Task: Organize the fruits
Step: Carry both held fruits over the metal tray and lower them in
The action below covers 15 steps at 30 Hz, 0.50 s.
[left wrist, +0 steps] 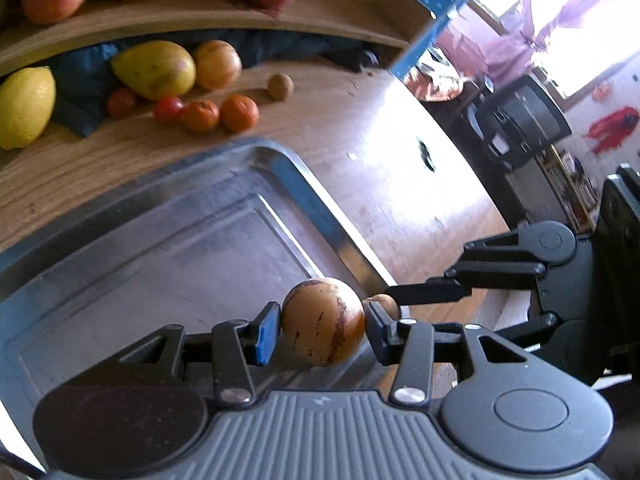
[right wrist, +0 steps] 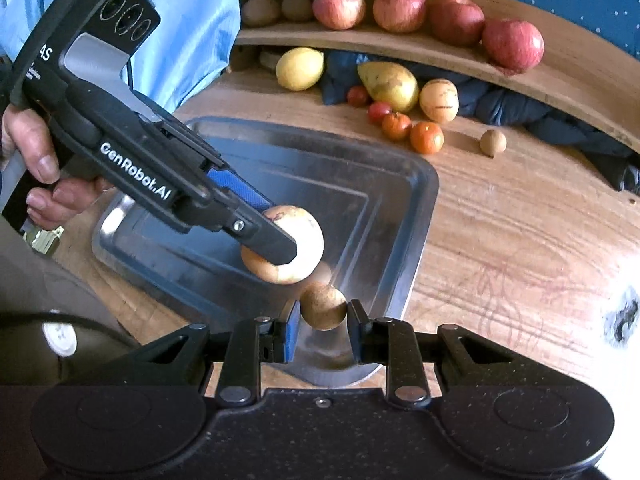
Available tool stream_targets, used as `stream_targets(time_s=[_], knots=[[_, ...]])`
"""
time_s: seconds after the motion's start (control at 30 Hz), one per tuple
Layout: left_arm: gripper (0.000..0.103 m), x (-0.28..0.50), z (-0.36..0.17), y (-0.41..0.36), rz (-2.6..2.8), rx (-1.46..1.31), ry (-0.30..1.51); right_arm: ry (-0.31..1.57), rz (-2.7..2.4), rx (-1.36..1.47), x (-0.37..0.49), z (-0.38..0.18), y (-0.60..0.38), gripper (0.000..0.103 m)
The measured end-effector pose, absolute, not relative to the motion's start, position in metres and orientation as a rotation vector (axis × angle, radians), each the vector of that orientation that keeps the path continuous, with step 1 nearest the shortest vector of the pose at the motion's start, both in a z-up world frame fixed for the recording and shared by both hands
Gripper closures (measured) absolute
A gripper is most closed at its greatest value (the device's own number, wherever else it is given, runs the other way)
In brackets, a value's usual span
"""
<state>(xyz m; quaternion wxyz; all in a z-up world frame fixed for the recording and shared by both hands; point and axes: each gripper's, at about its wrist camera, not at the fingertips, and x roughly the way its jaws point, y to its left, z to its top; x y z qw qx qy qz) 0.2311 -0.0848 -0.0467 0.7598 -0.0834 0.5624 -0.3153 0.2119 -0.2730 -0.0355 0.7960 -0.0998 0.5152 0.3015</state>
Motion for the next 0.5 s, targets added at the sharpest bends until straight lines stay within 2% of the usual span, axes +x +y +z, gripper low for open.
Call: stream_targets(time_s=[0.5], knots=[[0.053,0.2241,-0.0507,-0.0929,-0.682,-0.152,1.272,1.146,0.689,-0.223,0.2051,-0.0426,-0.2749,0.076]])
